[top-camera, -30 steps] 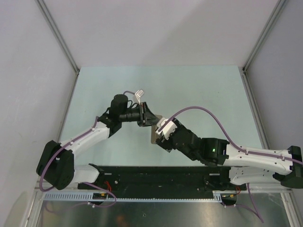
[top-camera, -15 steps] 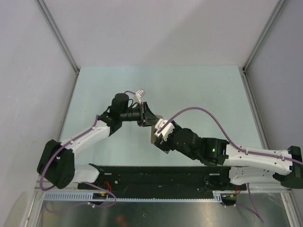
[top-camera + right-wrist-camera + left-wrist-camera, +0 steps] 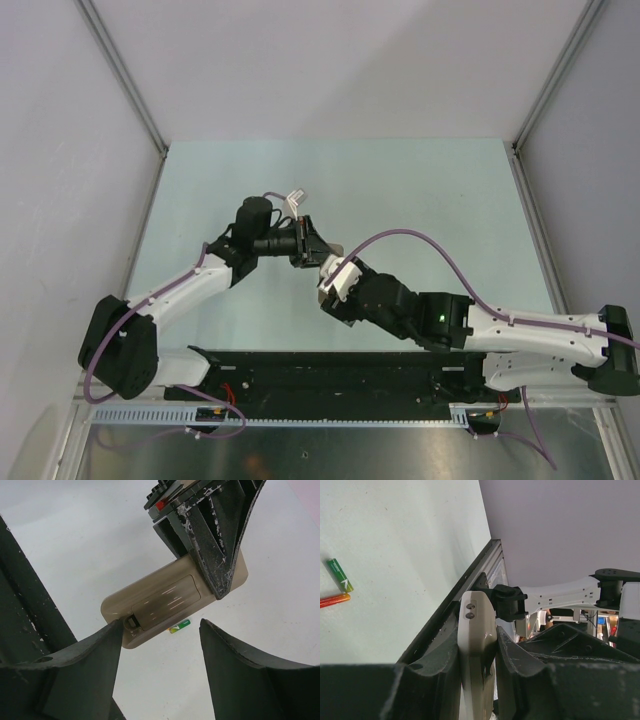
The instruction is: Load the batteries into the remote control
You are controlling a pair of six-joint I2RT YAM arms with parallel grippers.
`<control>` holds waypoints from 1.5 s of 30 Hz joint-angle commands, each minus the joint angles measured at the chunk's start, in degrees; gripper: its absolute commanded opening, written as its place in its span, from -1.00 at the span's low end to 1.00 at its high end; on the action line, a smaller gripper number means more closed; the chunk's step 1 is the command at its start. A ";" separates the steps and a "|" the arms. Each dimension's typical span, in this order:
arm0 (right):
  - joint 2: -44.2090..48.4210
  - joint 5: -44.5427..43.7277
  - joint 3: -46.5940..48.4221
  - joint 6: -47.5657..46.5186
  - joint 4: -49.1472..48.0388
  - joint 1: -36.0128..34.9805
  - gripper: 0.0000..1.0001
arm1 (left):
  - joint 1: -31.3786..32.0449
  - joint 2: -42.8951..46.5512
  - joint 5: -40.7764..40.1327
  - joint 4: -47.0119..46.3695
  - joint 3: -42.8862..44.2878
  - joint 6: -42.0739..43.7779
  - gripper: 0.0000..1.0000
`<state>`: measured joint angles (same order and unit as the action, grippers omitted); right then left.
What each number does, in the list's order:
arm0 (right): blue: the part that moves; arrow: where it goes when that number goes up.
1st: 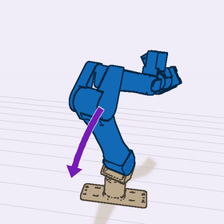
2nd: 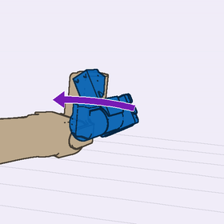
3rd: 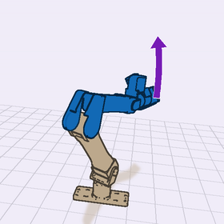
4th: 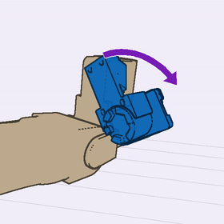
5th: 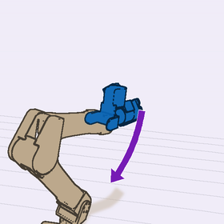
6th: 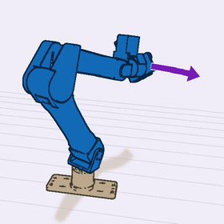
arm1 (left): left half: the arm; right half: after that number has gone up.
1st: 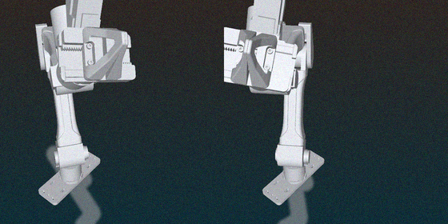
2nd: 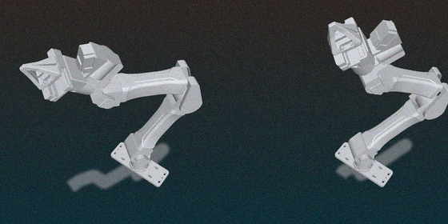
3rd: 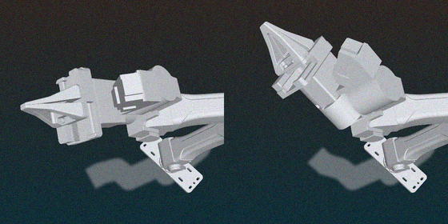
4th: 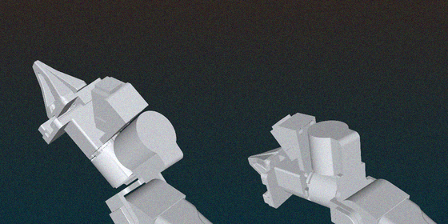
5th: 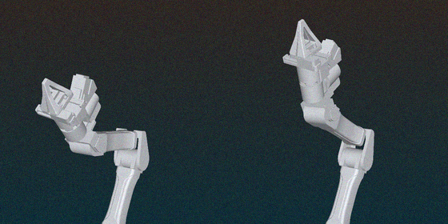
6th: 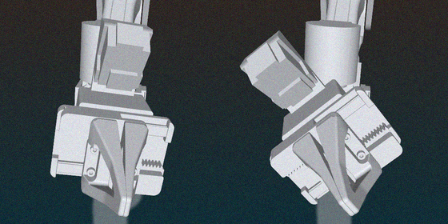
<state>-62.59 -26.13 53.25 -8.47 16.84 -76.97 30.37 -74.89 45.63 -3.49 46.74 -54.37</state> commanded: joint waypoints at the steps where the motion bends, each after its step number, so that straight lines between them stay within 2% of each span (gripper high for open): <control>1: -0.34 -1.91 -0.08 -0.41 -1.11 -0.37 0.33 | 0.39 1.24 1.04 -0.91 2.92 0.67 -1.00; 14: -0.17 -2.52 -0.08 -0.85 -0.58 0.50 0.25 | 1.18 1.94 1.39 -0.91 2.21 0.67 -1.00; 26: -0.34 -5.77 -0.08 -2.69 2.41 -0.64 0.22 | 1.18 1.59 5.26 -1.00 4.23 -0.04 -1.00; 45: -2.01 -14.21 0.01 -5.86 -3.48 -2.40 0.09 | 3.47 1.15 5.00 -1.35 2.83 0.05 -1.00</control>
<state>-64.10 -34.13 53.28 -12.21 16.97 -79.75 31.55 -74.87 45.34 -3.81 47.81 -52.90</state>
